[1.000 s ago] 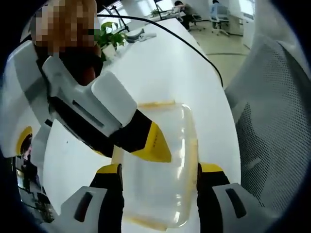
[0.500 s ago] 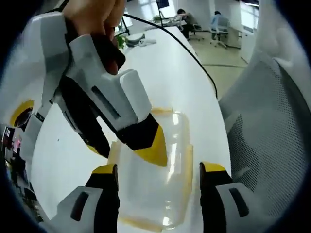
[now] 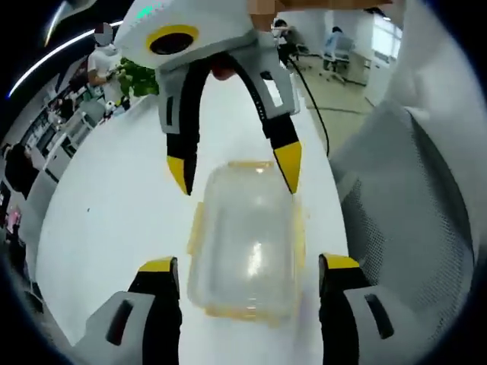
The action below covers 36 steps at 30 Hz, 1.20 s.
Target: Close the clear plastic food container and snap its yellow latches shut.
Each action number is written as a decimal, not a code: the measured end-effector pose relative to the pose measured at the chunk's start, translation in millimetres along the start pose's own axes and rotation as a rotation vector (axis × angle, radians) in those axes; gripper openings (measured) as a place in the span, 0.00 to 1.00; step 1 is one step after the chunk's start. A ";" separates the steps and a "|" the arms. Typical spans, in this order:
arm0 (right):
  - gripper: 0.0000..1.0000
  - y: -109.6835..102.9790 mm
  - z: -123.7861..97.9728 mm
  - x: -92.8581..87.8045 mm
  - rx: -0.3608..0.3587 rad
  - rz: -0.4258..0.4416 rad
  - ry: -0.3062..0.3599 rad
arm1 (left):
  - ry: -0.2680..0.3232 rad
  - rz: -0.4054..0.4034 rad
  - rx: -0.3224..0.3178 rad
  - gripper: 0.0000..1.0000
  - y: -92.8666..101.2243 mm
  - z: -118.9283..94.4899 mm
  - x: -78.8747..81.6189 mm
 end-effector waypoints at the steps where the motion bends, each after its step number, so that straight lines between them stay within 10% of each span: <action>1: 0.66 -3.9 0.1 -2.5 -0.004 0.003 0.002 | 0.006 0.015 -0.007 0.75 1.3 -0.4 -0.8; 17: 0.94 -15.1 16.0 -27.4 -0.094 0.016 -0.008 | -0.071 -0.029 -0.029 0.95 -1.2 20.4 -29.5; 36: 0.76 -6.9 30.4 -32.3 -0.151 -0.052 -0.006 | -0.093 -0.012 -0.003 0.80 -5.9 34.9 -33.0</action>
Point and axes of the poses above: the point that each gripper's makers call its tool centre point, and the gripper's own axes: z roughly forward along the fingers, y roughly to its right, x roughly out of its top, the point moved 9 cm from there along -z, roughly backward along the fingers, and after that the axes turned 1 degree about y, right-handed, at the moved point
